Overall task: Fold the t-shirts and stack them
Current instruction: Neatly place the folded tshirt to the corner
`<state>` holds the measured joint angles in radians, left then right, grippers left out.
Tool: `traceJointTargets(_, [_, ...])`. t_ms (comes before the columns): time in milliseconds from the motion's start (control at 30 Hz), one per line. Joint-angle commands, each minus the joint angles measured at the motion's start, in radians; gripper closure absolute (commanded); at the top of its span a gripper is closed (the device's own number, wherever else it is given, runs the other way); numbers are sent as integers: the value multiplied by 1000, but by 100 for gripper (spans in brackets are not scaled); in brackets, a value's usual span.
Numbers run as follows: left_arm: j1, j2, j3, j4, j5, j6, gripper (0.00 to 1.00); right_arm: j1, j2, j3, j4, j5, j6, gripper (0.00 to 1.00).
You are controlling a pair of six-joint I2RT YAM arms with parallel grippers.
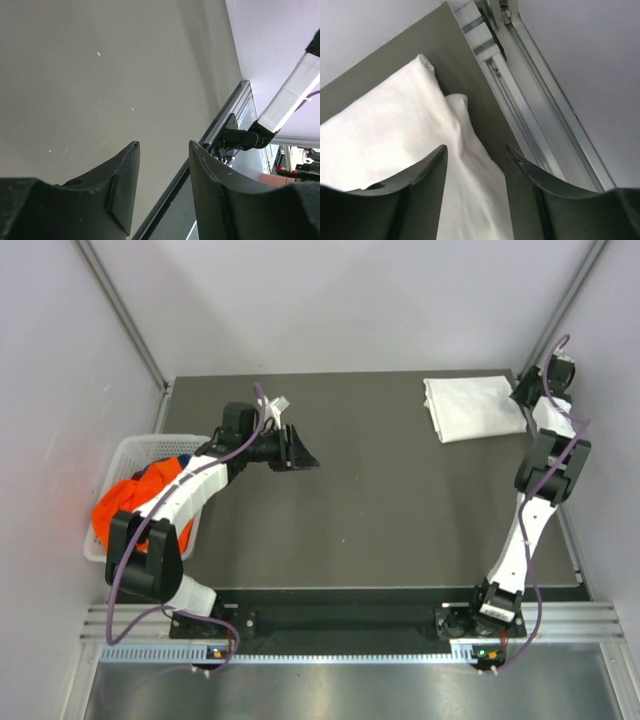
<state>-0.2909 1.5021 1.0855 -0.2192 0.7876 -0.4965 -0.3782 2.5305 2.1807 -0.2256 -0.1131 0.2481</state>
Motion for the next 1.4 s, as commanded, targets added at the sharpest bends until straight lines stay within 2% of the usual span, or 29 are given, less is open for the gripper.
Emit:
traceJointTargets(0, [-5, -60, 19, -19, -7, 27, 51, 1, -215, -91, 43, 46, -6, 56])
traceJointTargets(167, [-8, -106, 21, -25, 1, 13, 52, 24, -367, -243, 48, 78, 3, 80])
traceJointTargets(267, [-13, -134, 14, -16, 2, 3, 52, 30, -403, -331, 78, 23, 14, 87])
traceJointTargets(367, [-16, -148, 2, -3, 2, -11, 51, 32, -385, -387, 104, -22, 20, 87])
traceJointTargets(500, [-16, -138, -1, 18, 7, -28, 51, 29, -319, -380, 121, -20, 13, 88])
traceJointTargets(633, [-16, -120, 8, 24, -11, -30, 51, 13, -247, -329, 83, 29, 36, 88])
traceJointTargets(800, [-16, -112, -2, 26, -34, -30, 52, -10, -233, -297, -7, 180, 140, 86])
traceJointTargets(900, [-16, -121, -22, 35, -36, -39, 52, -13, -220, -283, -69, 204, 155, 85])
traceJointTargets(1100, [-16, -152, -9, 0, -48, -30, 52, -22, -288, -355, -54, 205, 171, 85])
traceJointTargets(1233, [-16, -178, 16, -26, -62, -22, 52, -16, -410, -377, -92, 174, 187, 85])
traceJointTargets(1300, [-16, -190, 27, -22, -71, -24, 52, -2, -499, -392, -147, 191, 184, 80])
traceJointTargets(1333, [-16, -200, 34, -22, -73, -22, 52, 8, -534, -403, -162, 214, 175, 70])
traceJointTargets(1367, [-16, -203, 42, -23, -77, -22, 52, 18, -571, -438, -182, 246, 178, 65])
